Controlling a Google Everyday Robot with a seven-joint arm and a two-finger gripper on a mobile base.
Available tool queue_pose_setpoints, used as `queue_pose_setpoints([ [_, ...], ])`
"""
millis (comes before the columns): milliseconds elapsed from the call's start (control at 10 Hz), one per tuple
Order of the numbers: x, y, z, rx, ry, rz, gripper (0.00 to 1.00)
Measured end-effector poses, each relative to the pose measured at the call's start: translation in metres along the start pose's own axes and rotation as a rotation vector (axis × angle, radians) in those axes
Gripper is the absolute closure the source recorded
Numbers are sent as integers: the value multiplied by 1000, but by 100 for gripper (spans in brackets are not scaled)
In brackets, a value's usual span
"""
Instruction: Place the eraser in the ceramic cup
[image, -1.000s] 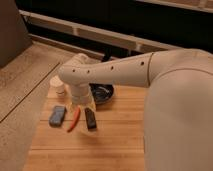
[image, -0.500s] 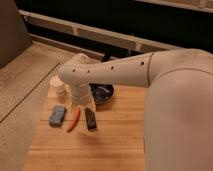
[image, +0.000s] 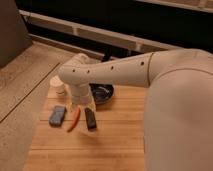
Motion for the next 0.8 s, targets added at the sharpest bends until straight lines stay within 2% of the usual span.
queue_pose_setpoints([
  [100,-1,0,-1,2,-5,4,35],
  [300,-19,-2,-6,40,-57,22,35],
  [500,-34,4,-6,66,-73,43,35],
  [600,-39,6,-2,64,-60,61,35],
  [700,-40,9,5,39,-26,89,35],
  [800,-39,13,14,-2,17,110,35],
])
